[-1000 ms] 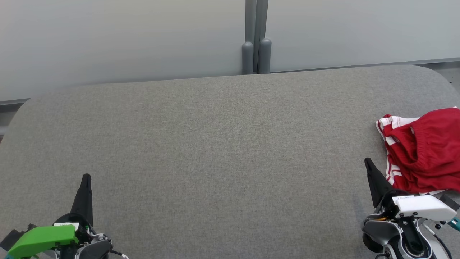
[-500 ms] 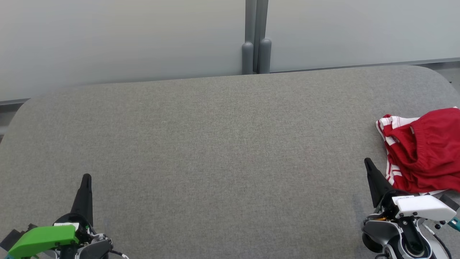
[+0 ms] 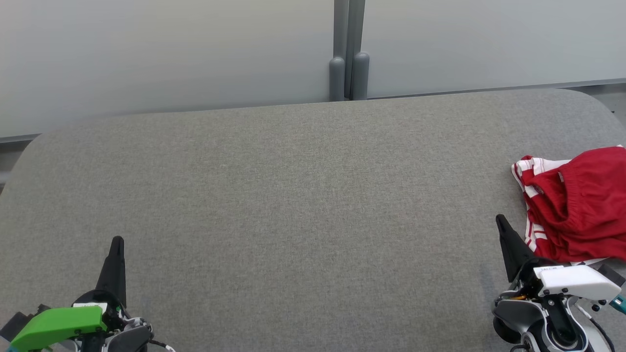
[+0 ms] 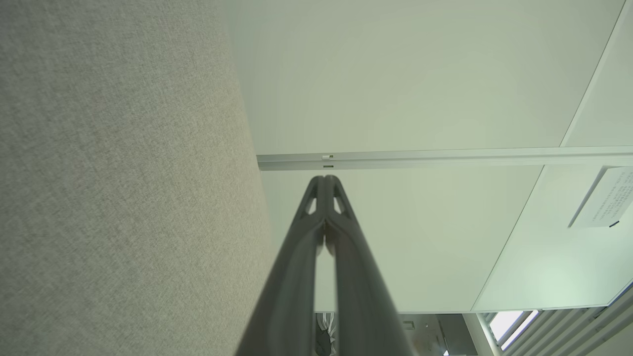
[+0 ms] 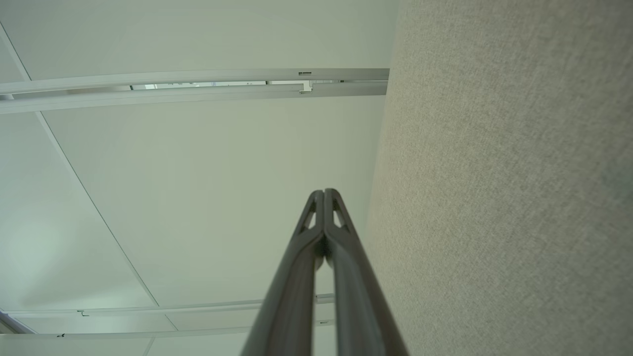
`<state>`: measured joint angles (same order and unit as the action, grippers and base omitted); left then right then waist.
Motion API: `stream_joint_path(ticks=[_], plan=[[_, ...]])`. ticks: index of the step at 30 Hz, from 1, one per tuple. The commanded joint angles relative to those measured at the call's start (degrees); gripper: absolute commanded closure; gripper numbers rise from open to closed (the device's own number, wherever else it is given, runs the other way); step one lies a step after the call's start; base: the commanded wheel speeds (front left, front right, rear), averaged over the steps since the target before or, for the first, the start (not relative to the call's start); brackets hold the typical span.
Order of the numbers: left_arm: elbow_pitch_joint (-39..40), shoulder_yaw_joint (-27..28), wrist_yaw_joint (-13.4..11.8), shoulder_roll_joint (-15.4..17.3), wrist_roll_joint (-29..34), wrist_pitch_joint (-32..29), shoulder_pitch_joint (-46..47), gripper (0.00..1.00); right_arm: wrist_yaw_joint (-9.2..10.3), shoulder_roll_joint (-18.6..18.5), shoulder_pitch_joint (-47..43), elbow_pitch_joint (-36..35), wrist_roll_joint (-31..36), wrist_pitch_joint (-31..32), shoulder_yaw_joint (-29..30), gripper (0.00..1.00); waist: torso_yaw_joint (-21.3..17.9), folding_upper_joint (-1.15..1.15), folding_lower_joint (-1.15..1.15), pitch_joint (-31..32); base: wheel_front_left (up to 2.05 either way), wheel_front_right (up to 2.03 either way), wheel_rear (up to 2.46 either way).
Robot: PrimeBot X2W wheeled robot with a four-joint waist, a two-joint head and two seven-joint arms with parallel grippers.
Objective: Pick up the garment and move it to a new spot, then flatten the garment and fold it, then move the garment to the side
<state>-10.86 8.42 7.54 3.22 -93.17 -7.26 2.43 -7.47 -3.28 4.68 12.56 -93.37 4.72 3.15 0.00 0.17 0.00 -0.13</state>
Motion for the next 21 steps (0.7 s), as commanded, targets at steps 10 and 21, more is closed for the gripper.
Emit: stream_joint_path(ticks=[10, 21], plan=[[0.1, 0.2, 0.1, 0.0, 0.2, -0.2, 0.8, 1.00, -0.04, 0.0, 0.3, 0.1, 0.3, 0.2, 0.3, 1.00, 0.0, -0.17, 0.00, 0.0, 0.00, 0.00, 0.00], [0.1, 0.3, 0.1, -0.1, 0.3, -0.3, 0.8, 1.00, -0.04, 0.0, 0.3, 0.1, 0.4, 0.3, 0.3, 1.00, 0.0, -0.17, 0.00, 0.0, 0.00, 0.00, 0.00]])
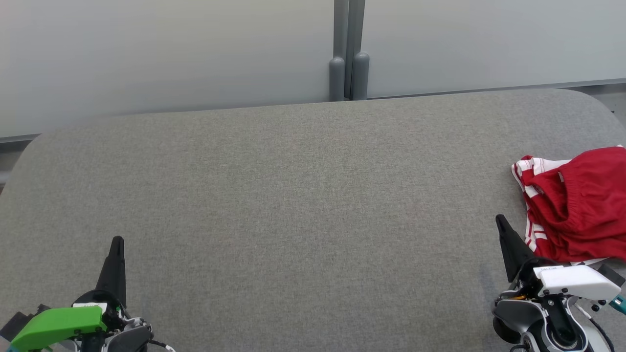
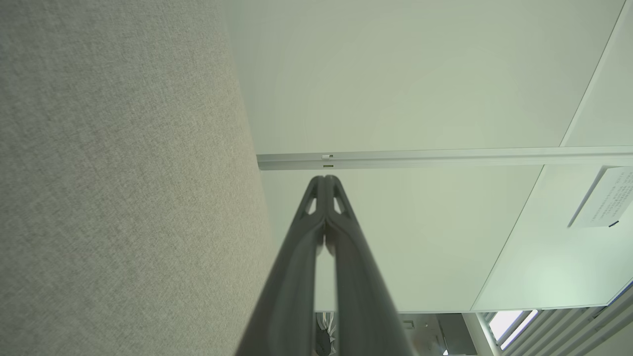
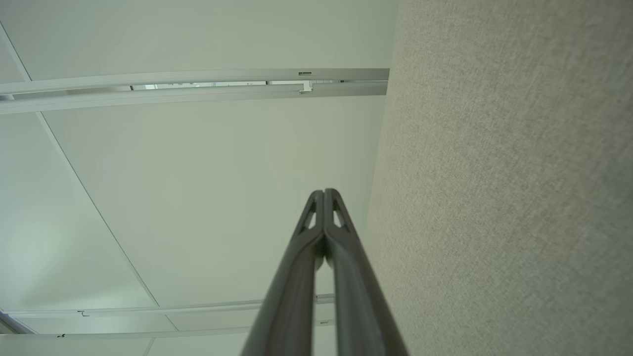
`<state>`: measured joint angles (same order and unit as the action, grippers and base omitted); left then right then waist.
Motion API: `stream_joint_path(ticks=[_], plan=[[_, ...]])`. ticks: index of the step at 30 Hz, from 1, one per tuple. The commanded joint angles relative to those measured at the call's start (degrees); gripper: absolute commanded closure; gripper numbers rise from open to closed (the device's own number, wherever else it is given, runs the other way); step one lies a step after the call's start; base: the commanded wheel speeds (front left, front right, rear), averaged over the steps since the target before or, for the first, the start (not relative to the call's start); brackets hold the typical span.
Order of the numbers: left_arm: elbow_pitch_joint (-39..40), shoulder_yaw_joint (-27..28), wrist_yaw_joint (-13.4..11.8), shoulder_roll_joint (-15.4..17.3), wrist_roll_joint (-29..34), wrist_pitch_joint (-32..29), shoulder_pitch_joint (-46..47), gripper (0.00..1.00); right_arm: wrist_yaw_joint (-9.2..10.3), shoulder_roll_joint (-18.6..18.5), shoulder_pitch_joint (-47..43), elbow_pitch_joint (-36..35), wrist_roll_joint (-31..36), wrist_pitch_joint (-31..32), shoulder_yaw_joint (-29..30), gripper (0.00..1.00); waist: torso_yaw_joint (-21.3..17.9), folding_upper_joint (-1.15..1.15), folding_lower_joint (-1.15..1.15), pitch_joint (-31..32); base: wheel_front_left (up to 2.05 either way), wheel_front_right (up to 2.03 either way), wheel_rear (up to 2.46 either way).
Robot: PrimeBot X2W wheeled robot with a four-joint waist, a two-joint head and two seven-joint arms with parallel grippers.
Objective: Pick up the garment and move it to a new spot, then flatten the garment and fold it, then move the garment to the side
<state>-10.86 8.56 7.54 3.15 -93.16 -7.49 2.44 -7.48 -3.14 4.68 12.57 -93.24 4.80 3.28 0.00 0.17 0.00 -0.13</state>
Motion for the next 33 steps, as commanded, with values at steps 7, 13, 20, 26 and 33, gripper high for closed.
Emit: stream_joint_path(ticks=[7, 13, 20, 26, 33], plan=[[0.1, 0.2, 0.1, 0.0, 0.3, -0.1, 0.8, 1.00, -0.03, -0.1, 0.3, 0.1, 0.3, 0.2, 0.2, 1.00, 0.0, -0.17, 0.00, 0.0, 0.00, 0.00, 0.00], [0.1, 0.2, 0.1, 0.0, 0.4, -0.1, 0.8, 1.00, -0.03, -0.1, 0.3, 0.1, 0.3, 0.2, 0.3, 1.00, 0.0, -0.17, 0.00, 0.0, 0.00, 0.00, 0.00], [0.1, 0.2, 0.1, -0.1, 0.4, -0.2, 0.8, 1.00, -0.03, 0.0, 0.3, 0.1, 0.4, 0.3, 0.3, 1.00, 0.0, -0.17, 0.00, 0.0, 0.00, 0.00, 0.00], [0.1, 0.3, 0.1, -0.1, 0.5, -0.2, 0.8, 1.00, -0.03, 0.0, 0.3, 0.1, 0.4, 0.3, 0.3, 1.00, 0.0, -0.17, 0.00, 0.0, 0.00, 0.00, 0.00], [0.1, 0.3, 0.1, -0.1, 0.5, -0.2, 0.8, 1.00, -0.03, 0.0, 0.3, 0.1, 0.4, 0.3, 0.4, 1.00, 0.0, -0.17, 0.00, 0.0, 0.00, 0.00, 0.00]])
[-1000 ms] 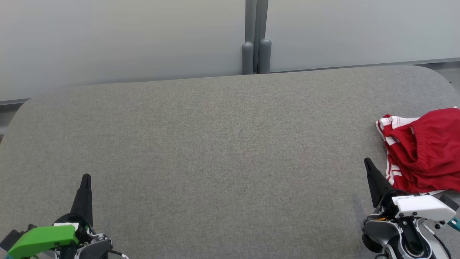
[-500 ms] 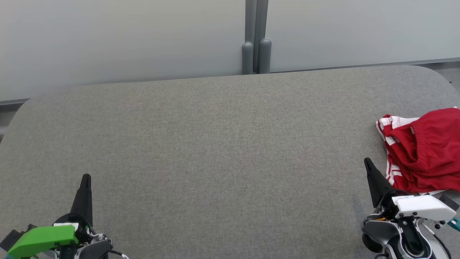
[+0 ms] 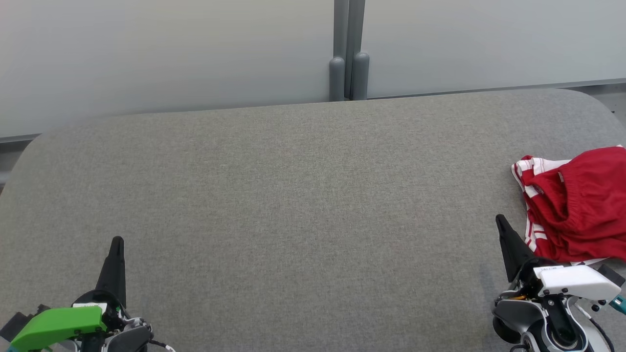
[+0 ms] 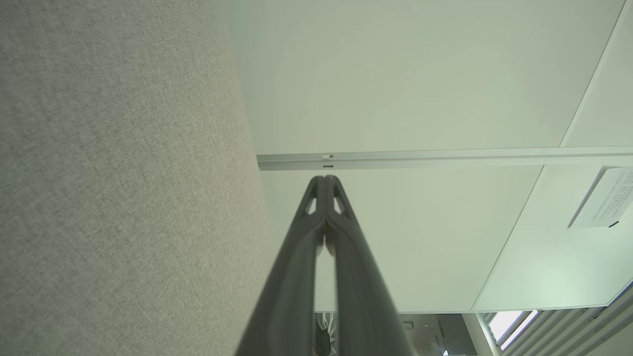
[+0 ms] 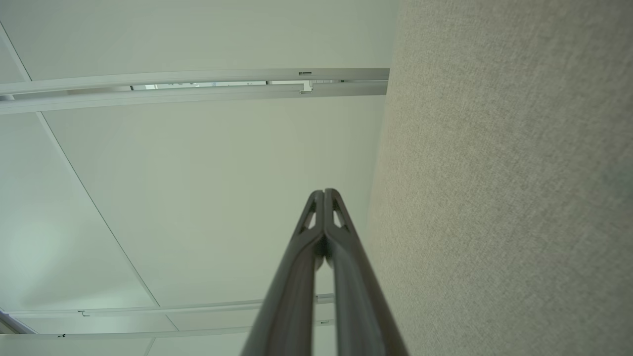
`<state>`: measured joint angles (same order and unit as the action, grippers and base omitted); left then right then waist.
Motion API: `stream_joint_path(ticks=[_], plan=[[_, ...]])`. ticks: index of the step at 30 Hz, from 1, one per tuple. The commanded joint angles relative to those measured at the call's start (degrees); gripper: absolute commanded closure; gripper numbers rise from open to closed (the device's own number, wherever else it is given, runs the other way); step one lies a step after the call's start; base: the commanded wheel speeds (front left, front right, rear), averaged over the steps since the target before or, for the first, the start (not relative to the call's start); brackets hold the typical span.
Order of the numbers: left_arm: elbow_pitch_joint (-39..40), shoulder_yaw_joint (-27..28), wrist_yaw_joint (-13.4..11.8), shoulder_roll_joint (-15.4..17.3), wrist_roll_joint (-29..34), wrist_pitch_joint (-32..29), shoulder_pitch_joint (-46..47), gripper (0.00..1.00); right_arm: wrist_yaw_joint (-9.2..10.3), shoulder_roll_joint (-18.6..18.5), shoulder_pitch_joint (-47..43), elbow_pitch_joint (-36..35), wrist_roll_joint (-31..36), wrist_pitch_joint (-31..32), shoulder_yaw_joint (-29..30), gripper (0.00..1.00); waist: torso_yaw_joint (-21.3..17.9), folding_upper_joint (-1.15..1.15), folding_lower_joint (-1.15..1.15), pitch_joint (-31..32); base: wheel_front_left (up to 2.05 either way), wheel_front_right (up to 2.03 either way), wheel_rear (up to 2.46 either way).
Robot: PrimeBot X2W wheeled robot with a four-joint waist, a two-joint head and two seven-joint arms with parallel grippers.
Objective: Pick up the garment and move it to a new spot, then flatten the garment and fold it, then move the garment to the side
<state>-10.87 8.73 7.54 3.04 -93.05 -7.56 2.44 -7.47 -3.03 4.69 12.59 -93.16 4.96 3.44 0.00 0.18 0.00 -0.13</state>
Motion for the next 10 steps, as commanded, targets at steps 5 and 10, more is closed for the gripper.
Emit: stream_joint_path(ticks=[5, 10], plan=[[0.1, 0.1, 0.1, 0.0, 0.3, -0.2, 0.8, 1.00, -0.04, -0.1, 0.3, 0.1, 0.4, 0.2, 0.2, 1.00, 0.0, -0.18, 0.00, 0.0, 0.00, 0.00, 0.00], [0.1, 0.2, 0.1, 0.0, 0.4, -0.2, 0.8, 1.00, -0.04, -0.1, 0.3, 0.1, 0.4, 0.2, 0.2, 1.00, 0.0, -0.18, 0.00, 0.0, 0.00, 0.00, 0.00]])
